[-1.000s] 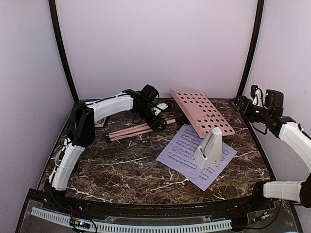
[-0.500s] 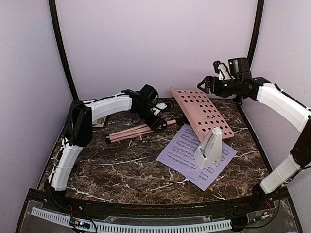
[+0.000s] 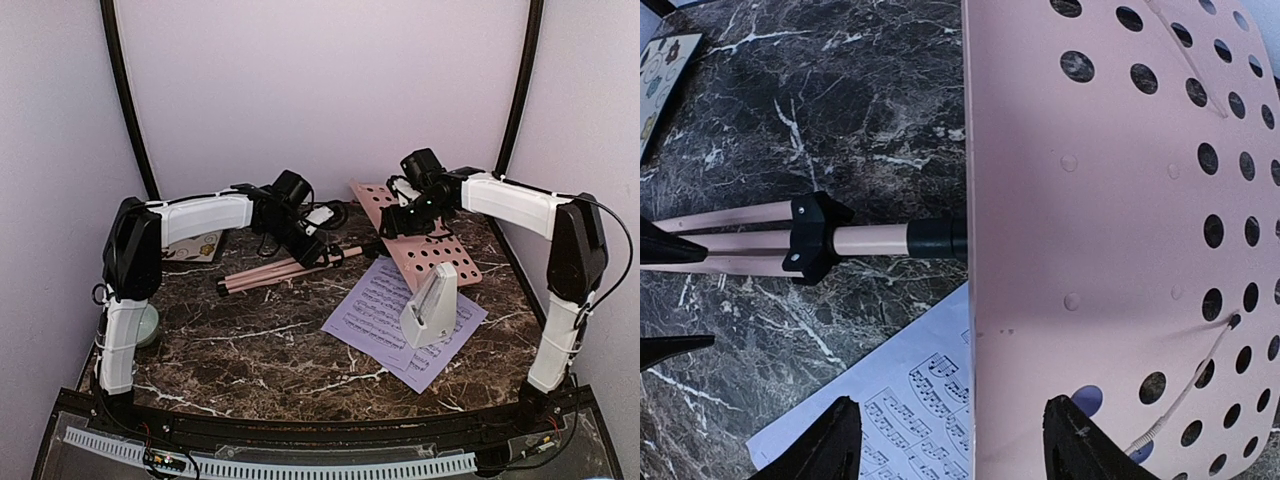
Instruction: Set up the instrument practice props
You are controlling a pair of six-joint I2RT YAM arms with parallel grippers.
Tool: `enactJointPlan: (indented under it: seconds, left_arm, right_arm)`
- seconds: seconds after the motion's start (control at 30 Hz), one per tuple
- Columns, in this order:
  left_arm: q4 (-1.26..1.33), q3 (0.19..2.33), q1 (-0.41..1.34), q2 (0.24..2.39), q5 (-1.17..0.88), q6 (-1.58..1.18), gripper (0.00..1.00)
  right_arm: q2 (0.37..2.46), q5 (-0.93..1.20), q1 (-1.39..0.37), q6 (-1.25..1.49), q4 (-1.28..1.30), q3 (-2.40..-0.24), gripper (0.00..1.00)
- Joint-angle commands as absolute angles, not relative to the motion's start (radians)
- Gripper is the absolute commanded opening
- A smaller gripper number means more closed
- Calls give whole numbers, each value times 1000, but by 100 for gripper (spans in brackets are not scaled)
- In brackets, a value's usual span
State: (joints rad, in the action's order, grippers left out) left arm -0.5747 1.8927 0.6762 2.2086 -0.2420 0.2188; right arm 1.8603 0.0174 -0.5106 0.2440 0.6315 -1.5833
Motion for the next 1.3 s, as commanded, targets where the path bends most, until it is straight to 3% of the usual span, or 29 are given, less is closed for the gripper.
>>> enactJointPlan:
  seconds: [0.0,0.23,0.47,0.67,1.0,1.1,1.27]
  left_arm:
    - [-505,1820,667,2127,-234,198,58]
    - [-475,1781,668,2092,-221,211,58]
    - [-439,1725,667,2045,-218,217,58]
    - [-400,1667,668,2010,-206,220,57]
    - [-378,1627,668,1984,-188,223,57]
    - [-372,1616,667,1976,-183,224,57]
    - [-355,1581,668,1955,-177,217,57]
  right_arm:
    - [1886,2,-512,208,635,-1643,62]
    - [1959,-16,-542,168,668,-1703,60]
    - [2034,-1,-543,185,711,-1767,40]
    - [2086,-11,-542,186,749,-1821,33]
    - [2147,-34,-541,188,791,-1867,13]
    - [2148,-66,-541,190,794,-1880,1]
    - [2142,-113,-541,178,798,-1931,0]
